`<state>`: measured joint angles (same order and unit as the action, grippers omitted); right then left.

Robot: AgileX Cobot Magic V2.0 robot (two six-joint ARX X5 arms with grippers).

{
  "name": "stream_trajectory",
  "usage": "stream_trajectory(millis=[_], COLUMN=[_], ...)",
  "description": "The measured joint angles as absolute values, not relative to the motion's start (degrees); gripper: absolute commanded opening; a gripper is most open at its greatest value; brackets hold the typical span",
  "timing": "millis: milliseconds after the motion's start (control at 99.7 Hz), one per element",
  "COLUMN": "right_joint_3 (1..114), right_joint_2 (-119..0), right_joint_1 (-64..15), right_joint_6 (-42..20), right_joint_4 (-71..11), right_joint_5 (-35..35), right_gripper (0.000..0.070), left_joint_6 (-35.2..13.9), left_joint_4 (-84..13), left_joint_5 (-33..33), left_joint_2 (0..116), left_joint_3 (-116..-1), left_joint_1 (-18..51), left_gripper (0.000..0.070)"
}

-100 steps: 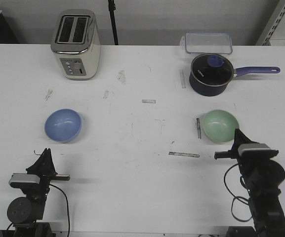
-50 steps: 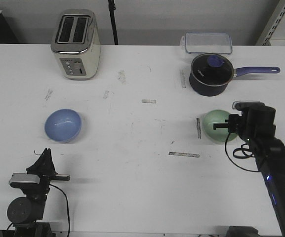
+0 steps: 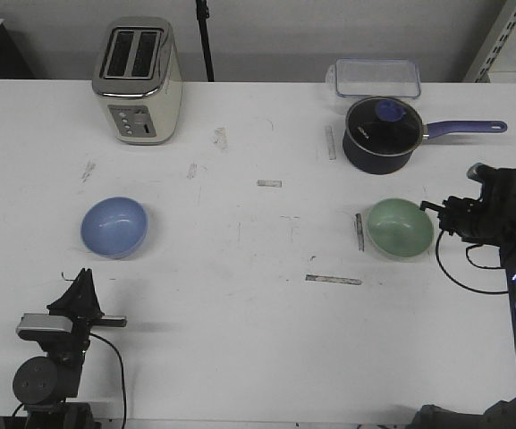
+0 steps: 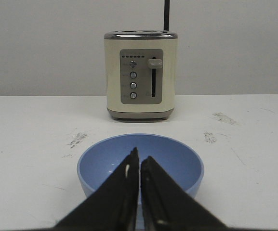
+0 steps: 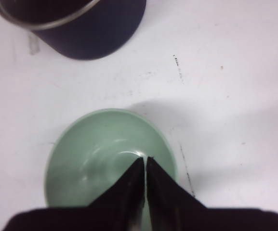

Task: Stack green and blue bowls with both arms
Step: 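Reach the right gripper forward and grip the rim of the green bowl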

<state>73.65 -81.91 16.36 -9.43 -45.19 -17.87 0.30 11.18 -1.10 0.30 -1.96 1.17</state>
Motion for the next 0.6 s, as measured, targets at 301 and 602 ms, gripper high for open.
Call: stream_trajectory(millis=[301, 602], right_joint_3=[73.63, 72.99], right_joint_2=[-81.91, -85.03], right_joint_1=[19.51, 18.83], right_joint_6=[-9.28, -9.23], right_joint_4=[-49.58, -50.17], right_joint_5=[-17.91, -18.02], right_gripper=[0.0396, 0.0411], left_joint_6=[0.3, 0.3], left_joint_4=[11.18, 11.18], left_joint_5=[-1.1, -1.1], left_joint_2=[0.3, 0.3], left_joint_3=[-1.96, -1.96], left_joint_1=[1.17, 1.17], left_gripper=[0.0003, 0.0003])
